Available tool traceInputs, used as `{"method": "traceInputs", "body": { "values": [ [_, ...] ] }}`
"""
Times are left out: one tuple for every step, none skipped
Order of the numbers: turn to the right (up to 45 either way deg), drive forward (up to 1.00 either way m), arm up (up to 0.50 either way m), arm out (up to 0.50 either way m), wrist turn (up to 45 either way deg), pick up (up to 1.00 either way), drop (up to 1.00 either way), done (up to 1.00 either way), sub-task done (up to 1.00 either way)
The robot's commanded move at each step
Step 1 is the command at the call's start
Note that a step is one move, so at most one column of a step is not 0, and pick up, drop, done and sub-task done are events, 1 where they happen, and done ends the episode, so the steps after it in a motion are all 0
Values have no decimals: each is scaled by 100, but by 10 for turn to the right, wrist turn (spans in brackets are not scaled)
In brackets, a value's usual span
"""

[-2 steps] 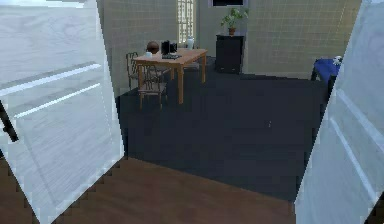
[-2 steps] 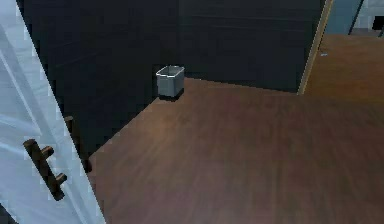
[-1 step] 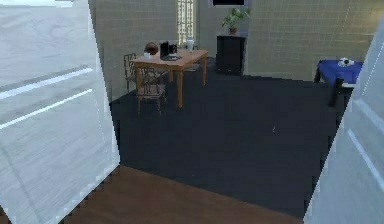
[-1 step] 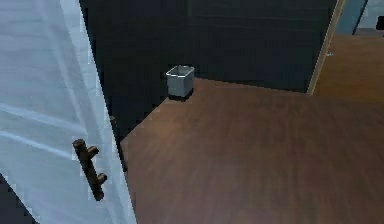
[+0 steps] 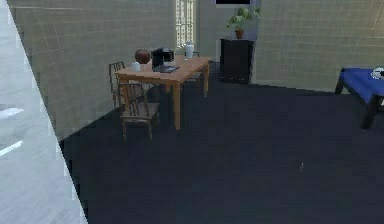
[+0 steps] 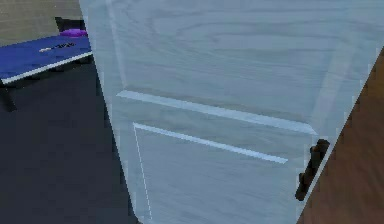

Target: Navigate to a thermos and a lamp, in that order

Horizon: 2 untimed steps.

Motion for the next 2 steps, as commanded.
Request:
{"method": "traceInputs", "body": {
  "values": [
    [150, 0, 0, 0, 0, 0, 0, 0, 0],
    [0, 100, 0, 0, 0, 0, 0, 0, 0]
  ]
}}
